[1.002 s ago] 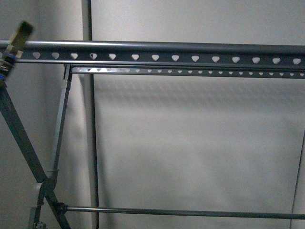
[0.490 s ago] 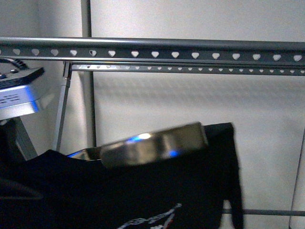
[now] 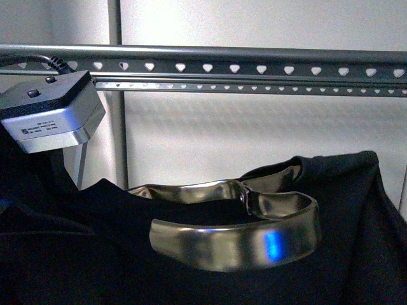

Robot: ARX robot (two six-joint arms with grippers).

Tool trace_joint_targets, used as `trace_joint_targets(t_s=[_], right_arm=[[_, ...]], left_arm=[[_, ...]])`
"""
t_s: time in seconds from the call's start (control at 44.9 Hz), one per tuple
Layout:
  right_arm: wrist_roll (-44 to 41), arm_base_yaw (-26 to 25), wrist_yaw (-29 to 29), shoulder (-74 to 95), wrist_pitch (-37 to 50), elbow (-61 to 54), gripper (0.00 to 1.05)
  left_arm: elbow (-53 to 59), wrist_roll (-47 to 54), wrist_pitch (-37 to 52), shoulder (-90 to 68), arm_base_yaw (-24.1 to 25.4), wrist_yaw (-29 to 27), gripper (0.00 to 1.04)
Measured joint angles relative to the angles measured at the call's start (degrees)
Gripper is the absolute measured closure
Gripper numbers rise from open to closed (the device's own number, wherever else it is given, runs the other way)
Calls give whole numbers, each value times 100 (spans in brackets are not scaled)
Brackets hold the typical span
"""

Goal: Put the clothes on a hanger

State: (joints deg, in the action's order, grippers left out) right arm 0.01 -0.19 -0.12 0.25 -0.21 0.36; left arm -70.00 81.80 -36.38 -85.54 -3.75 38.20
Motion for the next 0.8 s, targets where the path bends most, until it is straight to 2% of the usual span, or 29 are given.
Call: trace_joint_targets(t_s=[0.134,0.156,0.2,0.223,0.267,0.334,0.356,0.468,0.512,0.579,0.646,0.668,0.735,0.802], right_arm=[[33,-7,-50,7,-4,0,7],[197,-98,-361,74,-57,24,7],[739,-647,-1773,557,-37,188,7],[949,-898,-2188,876,15,275,7],[1121,-1453,-3397,1655,330,667,7],[688,-1729,-4212,2531,459,1213,7],[625,-1731,-4304,2667,481,1298,7],[-863,-1637,-4535,3628,365,1945,7],[-1912,-1572,-4763,4039,151,2247,7],[-3676,-1456,-5053,4666,-682,2798,7],[-5272,-1259,-4754,5228,-1204,3268,7],[-6094,-1161,-4511,5466,-1204,3436,7],[-7241,-905,-4070,5963,-1193,3827,7],[-7879,-601,-3788,6367,-1126,4186,7]], left_arm=[[0,26,0,0,0,-15,100],[0,31,0,0,-2,-15,100],[0,44,0,-2,0,-20,100],[0,46,0,-2,0,-24,100],[0,61,0,-2,-4,-42,100],[0,66,0,-2,-4,-46,100],[0,68,0,-2,-2,-46,100],[0,72,0,-9,22,-59,100],[0,79,0,-9,26,-63,100],[0,79,0,-9,26,-63,100],[0,81,0,-11,24,-63,100],[0,81,0,-11,20,-61,100],[0,79,0,-11,20,-48,100],[0,81,0,-11,20,-46,100]])
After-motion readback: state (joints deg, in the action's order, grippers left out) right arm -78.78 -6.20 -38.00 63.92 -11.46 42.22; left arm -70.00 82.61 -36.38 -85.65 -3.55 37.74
